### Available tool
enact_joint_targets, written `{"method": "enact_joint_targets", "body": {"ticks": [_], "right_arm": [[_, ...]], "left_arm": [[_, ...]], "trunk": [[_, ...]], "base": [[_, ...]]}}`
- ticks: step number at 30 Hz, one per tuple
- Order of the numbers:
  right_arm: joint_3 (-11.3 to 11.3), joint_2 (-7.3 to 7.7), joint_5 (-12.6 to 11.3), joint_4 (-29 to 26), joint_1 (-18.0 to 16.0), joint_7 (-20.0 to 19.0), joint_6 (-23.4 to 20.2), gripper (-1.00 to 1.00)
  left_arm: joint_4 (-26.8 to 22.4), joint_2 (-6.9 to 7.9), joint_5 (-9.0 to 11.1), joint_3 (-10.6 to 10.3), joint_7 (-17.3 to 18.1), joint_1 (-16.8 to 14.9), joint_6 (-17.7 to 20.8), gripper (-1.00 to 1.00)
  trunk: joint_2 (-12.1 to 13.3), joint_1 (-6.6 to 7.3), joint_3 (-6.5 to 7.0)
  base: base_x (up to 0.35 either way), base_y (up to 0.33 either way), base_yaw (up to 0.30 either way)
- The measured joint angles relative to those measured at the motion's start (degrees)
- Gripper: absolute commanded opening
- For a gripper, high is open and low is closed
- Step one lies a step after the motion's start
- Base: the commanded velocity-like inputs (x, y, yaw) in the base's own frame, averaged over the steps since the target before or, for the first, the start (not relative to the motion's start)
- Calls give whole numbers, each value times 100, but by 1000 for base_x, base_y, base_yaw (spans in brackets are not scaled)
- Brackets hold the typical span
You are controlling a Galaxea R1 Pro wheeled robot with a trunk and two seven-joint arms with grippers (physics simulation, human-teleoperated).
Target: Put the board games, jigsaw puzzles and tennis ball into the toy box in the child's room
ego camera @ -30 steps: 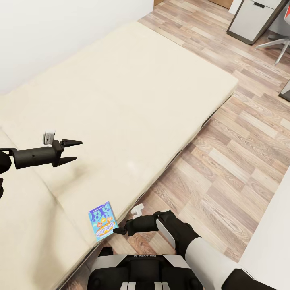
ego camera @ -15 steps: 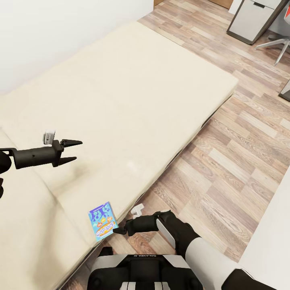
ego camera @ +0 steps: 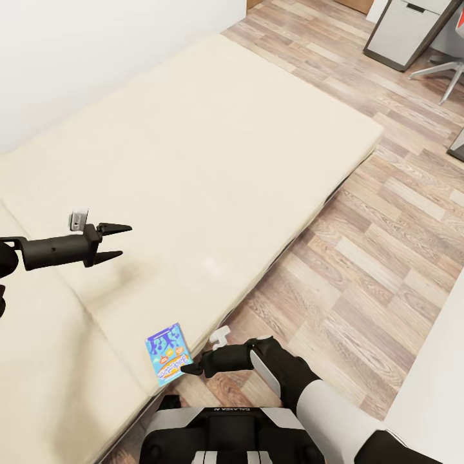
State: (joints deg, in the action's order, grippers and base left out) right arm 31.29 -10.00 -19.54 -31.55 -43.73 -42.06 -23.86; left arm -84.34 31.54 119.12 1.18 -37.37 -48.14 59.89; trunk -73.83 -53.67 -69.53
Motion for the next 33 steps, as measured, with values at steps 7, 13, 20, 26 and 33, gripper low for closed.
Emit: {"method": "enact_joint_targets", "body": {"ticks": [7, 13, 20, 26, 33], "right_arm": [[0, 0, 0, 0, 0, 0, 0, 100], [0, 0, 0, 0, 0, 0, 0, 100], [0, 0, 0, 0, 0, 0, -2, 100], [-1, 0, 0, 0, 0, 0, -4, 100], [-1, 0, 0, 0, 0, 0, 0, 100]], "left_arm": [[0, 0, 1, 0, 0, 0, 0, 100], [0, 0, 0, 0, 0, 0, 0, 100], [0, 0, 3, 0, 0, 0, 0, 100], [0, 0, 2, 0, 0, 0, 0, 100], [0, 0, 3, 0, 0, 0, 0, 100]], "trunk": [[0, 0, 0], [0, 0, 0], [0, 0, 0], [0, 0, 0], [0, 0, 0]], "base": [[-1, 11, 0], [-21, 48, 0], [-3, 6, 0], [0, 0, 0], [-20, 15, 0]]}}
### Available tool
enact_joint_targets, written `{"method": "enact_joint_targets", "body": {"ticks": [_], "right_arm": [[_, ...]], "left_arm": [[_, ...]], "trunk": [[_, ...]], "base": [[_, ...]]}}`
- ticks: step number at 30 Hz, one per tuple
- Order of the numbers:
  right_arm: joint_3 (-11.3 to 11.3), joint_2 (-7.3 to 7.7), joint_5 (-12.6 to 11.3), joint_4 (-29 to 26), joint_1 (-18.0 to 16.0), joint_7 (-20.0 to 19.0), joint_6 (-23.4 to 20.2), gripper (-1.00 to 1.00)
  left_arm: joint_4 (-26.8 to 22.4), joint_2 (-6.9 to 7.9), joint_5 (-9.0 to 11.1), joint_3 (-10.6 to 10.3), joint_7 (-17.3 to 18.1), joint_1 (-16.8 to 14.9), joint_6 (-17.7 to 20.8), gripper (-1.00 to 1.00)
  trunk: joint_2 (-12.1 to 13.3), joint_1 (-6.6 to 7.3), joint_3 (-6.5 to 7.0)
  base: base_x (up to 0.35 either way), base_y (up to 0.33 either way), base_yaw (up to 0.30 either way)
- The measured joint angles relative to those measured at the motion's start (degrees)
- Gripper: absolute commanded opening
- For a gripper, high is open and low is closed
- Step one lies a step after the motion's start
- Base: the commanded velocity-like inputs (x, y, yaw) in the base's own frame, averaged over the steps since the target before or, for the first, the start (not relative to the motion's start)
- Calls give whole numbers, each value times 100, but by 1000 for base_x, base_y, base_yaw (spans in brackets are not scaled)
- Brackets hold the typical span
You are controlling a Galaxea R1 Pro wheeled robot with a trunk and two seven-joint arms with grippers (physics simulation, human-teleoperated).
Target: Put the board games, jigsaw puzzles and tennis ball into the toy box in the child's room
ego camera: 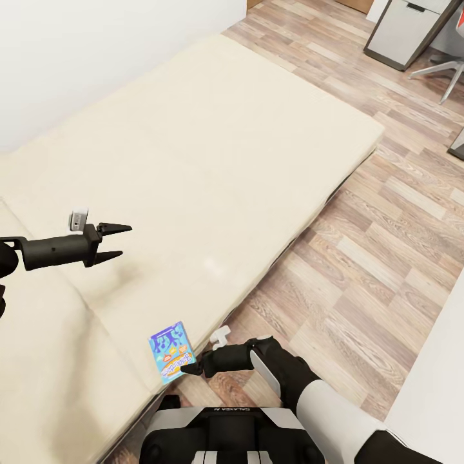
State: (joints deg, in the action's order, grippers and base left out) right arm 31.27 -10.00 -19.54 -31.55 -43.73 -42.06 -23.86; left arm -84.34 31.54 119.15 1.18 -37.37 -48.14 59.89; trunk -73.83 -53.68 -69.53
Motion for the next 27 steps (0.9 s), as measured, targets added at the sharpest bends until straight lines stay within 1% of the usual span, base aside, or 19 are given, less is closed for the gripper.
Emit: {"method": "enact_joint_targets", "body": {"ticks": [14, 27], "right_arm": [[-6, 0, 0, 0, 0, 0, -1, 100], [-7, 0, -7, 0, 0, 0, -1, 100]], "left_arm": [[0, -2, -1, 0, 0, 0, 0, 100], [0, -2, 0, 0, 0, 0, 0, 100]], "trunk": [[0, 0, 0], [0, 0, 0]], "base": [[-35, 1, 0], [-4, 0, 0]]}}
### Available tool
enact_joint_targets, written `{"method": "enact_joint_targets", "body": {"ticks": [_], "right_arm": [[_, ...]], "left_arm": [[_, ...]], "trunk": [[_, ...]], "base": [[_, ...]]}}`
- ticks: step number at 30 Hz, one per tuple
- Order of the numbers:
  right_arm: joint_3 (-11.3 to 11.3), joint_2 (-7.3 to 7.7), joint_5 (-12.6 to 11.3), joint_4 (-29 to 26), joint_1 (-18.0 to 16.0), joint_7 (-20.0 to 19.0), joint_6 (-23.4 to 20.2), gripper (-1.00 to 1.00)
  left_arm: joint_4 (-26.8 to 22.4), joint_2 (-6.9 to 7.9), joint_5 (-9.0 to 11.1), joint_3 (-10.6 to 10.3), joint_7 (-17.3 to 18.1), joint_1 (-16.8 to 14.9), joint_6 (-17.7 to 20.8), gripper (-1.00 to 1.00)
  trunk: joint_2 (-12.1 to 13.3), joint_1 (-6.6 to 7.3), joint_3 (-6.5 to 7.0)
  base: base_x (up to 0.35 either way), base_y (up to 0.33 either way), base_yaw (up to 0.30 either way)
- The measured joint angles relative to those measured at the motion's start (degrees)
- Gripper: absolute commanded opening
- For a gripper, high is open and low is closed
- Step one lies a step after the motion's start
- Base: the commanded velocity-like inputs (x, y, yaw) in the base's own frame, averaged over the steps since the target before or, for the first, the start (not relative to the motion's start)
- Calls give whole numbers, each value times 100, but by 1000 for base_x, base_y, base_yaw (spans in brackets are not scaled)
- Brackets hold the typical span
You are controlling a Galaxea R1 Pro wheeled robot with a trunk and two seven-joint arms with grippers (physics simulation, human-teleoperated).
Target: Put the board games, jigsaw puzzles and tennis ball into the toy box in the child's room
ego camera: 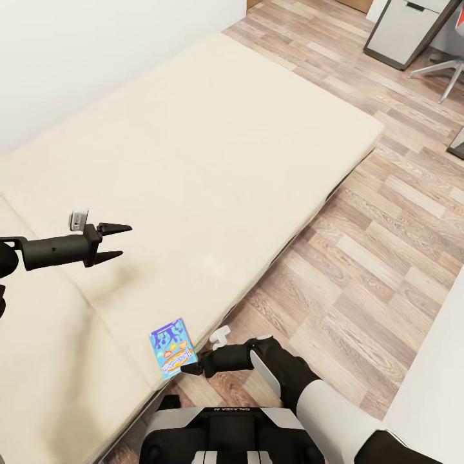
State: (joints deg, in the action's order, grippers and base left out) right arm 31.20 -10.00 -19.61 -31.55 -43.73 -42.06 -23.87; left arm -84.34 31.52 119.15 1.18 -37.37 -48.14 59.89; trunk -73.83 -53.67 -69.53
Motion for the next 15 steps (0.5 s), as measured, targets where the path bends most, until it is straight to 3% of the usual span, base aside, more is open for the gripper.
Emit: {"method": "enact_joint_targets", "body": {"ticks": [15], "right_arm": [[-4, 0, -10, 0, 0, 0, 15, 100]], "left_arm": [[0, 2, 0, 0, 0, 0, 0, 100]], "trunk": [[0, 0, 0]], "base": [[0, 0, 0]]}}
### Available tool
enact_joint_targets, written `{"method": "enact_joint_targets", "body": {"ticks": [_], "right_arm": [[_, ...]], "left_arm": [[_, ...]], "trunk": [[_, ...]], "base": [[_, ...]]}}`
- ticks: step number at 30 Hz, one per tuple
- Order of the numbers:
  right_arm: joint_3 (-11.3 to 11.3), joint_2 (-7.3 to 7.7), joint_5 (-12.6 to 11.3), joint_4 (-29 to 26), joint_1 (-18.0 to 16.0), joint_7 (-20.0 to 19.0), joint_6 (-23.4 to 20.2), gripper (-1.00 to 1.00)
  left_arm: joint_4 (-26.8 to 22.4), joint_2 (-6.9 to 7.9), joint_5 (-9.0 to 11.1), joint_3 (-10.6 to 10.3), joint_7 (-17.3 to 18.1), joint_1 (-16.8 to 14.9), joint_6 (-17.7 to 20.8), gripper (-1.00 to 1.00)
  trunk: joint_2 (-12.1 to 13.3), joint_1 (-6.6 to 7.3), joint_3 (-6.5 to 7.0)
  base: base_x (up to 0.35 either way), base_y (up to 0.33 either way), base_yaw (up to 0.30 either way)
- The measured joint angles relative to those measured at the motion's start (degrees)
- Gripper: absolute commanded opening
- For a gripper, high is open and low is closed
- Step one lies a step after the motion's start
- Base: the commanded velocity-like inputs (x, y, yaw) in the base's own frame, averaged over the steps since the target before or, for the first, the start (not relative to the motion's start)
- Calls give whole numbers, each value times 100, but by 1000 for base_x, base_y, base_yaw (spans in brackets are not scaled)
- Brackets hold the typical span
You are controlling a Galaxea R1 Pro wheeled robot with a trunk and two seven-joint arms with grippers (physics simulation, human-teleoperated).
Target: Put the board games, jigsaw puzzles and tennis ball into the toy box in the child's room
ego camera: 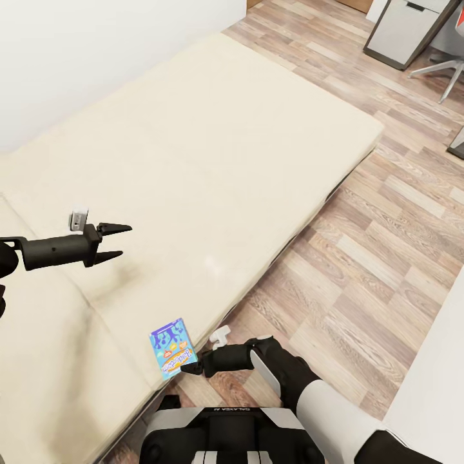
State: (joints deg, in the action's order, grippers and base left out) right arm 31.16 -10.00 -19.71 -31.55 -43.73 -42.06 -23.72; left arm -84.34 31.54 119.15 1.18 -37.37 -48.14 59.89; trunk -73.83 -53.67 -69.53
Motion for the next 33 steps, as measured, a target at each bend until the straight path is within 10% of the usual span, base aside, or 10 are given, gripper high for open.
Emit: {"method": "enact_joint_targets", "body": {"ticks": [33], "right_arm": [[4, 0, 22, 0, 0, 4, 379, 100]], "left_arm": [[0, 0, 0, -3, 0, 0, 0, 100]], "trunk": [[0, 0, 0]], "base": [[0, 0, 0]]}}
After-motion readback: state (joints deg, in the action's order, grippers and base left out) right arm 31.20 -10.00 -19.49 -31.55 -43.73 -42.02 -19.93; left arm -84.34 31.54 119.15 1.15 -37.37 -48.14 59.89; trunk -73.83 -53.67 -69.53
